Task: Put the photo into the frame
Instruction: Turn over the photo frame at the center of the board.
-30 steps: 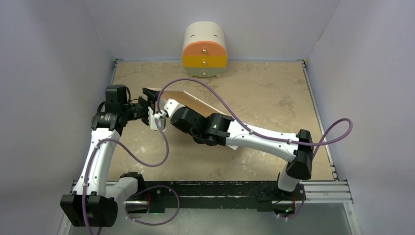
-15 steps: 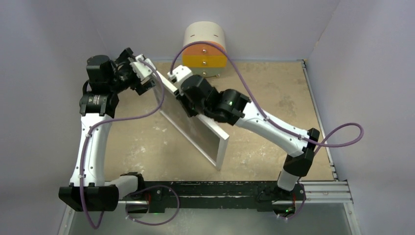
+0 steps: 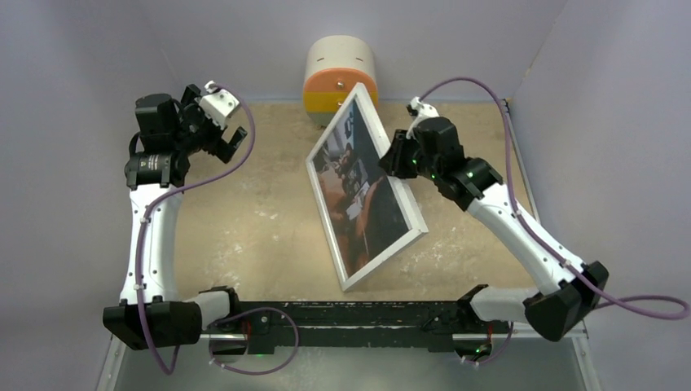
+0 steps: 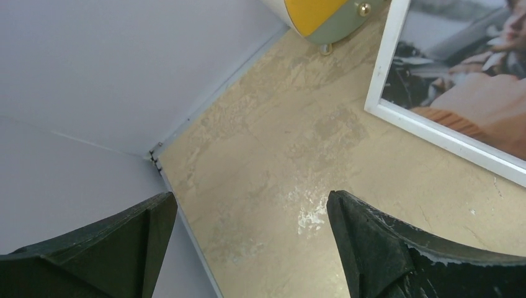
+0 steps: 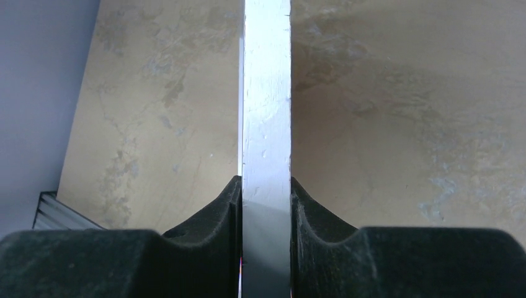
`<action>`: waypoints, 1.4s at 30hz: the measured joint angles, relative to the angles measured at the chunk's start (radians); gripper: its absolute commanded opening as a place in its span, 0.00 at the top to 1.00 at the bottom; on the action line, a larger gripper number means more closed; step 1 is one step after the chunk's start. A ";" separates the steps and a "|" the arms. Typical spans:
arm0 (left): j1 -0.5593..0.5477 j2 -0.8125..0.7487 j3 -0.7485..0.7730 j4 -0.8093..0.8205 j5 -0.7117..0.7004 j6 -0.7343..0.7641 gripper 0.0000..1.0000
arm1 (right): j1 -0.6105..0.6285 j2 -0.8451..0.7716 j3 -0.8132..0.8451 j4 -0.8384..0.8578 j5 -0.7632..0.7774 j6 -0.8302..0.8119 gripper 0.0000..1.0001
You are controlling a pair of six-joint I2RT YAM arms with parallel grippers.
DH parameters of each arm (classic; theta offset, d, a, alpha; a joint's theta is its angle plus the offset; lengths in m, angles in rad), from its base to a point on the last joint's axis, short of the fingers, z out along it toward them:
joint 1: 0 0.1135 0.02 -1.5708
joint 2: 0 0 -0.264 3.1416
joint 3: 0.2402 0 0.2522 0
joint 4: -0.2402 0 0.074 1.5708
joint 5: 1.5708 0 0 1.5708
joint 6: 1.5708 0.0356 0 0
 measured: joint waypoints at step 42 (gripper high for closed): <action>0.076 0.225 -0.348 -0.022 -0.029 0.079 0.00 | -0.124 0.114 -0.868 0.892 -0.116 0.362 0.01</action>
